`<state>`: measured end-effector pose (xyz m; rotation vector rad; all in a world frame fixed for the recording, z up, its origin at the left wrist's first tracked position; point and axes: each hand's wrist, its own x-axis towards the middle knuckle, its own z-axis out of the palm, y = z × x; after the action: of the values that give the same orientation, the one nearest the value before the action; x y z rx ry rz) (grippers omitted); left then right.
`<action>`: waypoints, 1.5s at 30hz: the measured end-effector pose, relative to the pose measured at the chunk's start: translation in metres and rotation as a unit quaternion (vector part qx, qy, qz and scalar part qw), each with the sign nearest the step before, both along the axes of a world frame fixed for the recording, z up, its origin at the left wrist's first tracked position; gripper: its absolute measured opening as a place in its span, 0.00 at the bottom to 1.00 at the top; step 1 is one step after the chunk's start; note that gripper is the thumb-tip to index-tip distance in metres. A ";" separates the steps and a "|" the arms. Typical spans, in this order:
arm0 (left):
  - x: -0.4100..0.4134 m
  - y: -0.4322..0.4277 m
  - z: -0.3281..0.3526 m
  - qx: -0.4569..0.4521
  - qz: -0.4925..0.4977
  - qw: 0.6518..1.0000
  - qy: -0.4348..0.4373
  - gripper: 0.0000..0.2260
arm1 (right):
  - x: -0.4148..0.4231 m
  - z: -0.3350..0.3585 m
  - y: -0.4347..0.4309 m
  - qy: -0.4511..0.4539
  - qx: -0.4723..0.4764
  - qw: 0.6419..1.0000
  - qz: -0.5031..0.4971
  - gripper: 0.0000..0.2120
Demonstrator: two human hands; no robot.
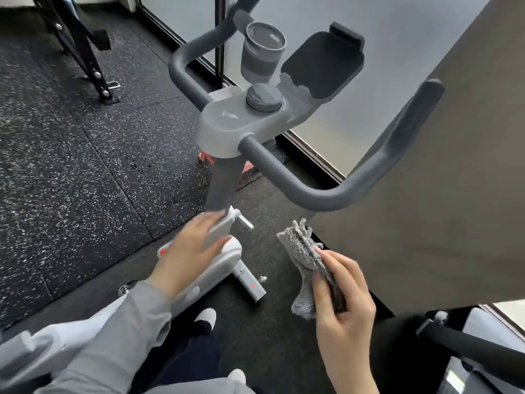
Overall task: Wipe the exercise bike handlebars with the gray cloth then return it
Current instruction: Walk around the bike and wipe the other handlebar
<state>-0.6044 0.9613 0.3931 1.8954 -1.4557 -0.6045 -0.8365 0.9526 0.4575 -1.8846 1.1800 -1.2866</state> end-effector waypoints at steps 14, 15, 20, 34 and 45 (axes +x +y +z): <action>0.083 -0.134 0.090 -0.206 -0.198 0.948 -0.142 0.13 | 0.154 0.046 -0.104 0.105 -0.070 0.978 -0.167 0.14; 0.085 -0.137 0.088 -0.211 -0.200 0.948 -0.131 0.11 | 0.163 0.044 -0.109 0.130 -0.063 0.976 -0.166 0.14; 0.087 -0.142 0.077 -0.246 -0.182 0.948 -0.088 0.07 | 0.189 0.036 -0.117 0.203 -0.029 0.965 -0.166 0.13; 0.071 -0.139 0.091 -0.235 -0.195 0.947 -0.095 0.14 | 0.128 0.039 -0.088 0.281 -0.036 0.944 -0.169 0.18; -0.010 -0.137 0.097 -0.125 -0.325 0.932 -0.102 0.22 | 0.036 0.033 -0.091 0.280 -0.110 0.938 -0.175 0.17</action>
<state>-0.6145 0.8246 0.4902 1.2862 -2.2055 -0.4840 -0.8010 0.8618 0.4900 -2.3797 1.7901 -1.1179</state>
